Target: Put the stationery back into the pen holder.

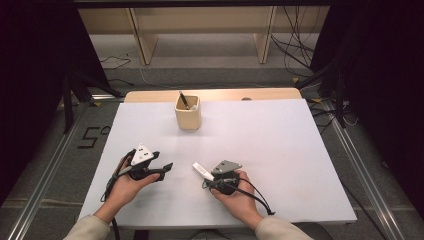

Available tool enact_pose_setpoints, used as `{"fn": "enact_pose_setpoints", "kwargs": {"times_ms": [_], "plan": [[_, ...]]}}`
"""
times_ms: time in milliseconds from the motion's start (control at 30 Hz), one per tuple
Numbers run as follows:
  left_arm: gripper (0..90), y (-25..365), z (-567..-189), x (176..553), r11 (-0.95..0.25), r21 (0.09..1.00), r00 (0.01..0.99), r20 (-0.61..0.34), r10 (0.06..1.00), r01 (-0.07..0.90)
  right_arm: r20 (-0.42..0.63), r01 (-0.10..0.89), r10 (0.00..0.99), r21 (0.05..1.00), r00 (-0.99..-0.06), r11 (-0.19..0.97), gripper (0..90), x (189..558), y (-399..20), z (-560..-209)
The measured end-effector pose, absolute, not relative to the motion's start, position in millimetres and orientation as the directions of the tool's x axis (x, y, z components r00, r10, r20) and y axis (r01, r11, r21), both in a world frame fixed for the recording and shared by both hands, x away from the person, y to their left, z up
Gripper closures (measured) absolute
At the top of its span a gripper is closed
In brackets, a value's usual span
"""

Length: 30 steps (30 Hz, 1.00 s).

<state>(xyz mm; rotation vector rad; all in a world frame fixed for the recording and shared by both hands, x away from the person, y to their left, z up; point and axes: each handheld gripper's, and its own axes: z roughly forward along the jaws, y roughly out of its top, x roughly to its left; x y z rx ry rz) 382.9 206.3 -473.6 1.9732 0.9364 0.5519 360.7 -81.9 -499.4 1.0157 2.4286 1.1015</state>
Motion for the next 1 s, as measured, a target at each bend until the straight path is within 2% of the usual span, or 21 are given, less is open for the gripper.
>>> {"fn": "enact_pose_setpoints", "kwargs": {"times_ms": [1000], "plan": [[32.8,205.6,-474.5,382.9,-0.353,0.845,0.624,0.030,0.781,0.401,0.068,0.477,0.695,0.775,-0.716,0.415,65.5,362.7,-85.8,-491.6]]}}
